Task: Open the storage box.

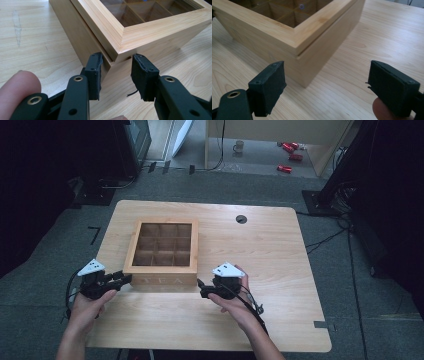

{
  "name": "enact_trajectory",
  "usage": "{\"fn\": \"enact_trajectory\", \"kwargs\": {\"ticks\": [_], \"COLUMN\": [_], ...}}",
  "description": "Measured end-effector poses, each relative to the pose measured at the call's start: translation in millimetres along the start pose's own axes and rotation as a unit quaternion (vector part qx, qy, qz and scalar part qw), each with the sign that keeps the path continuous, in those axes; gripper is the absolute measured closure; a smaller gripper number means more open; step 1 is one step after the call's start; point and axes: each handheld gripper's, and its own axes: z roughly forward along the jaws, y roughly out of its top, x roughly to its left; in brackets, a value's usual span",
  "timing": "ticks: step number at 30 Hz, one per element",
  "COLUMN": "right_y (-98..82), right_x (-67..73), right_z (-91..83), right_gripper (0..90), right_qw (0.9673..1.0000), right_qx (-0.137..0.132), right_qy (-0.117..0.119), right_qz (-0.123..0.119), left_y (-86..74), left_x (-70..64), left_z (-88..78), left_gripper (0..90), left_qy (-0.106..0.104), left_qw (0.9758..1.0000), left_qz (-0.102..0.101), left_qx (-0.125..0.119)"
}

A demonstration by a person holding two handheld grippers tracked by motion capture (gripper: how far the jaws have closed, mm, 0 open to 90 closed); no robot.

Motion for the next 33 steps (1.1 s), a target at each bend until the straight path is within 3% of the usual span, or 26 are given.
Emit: {"fn": "enact_trajectory", "kwargs": {"ticks": [7,18,27,33], "right_y": [10.0,12.6,14.4,14.3], "right_x": [13.8,20.6,22.0,25.3], "right_z": [18.9,33.8,35.2,34.3], "right_gripper": [15.3,19.7,25.5,29.8], "right_qw": [0.9999,0.9998,0.9998,0.9997], "right_qx": [-0.003,0.000,-0.012,-0.018], "right_qy": [0.014,0.019,0.016,0.015], "right_qz": [0.003,0.003,0.005,-0.010], "left_y": [3.3,4.9,5.0,4.3], "left_x": [-1.7,-3.2,-2.8,-2.5], "left_z": [-3.1,-4.6,-4.6,-3.6], "left_gripper": [60.8,60.7,60.4,59.3], "left_qy": [-0.001,0.000,-0.003,-0.003], "left_qw": [1.0000,0.9999,0.9999,0.9999], "left_qz": [0.005,0.007,0.006,0.006], "left_qx": [-0.003,-0.009,-0.013,-0.015]}}
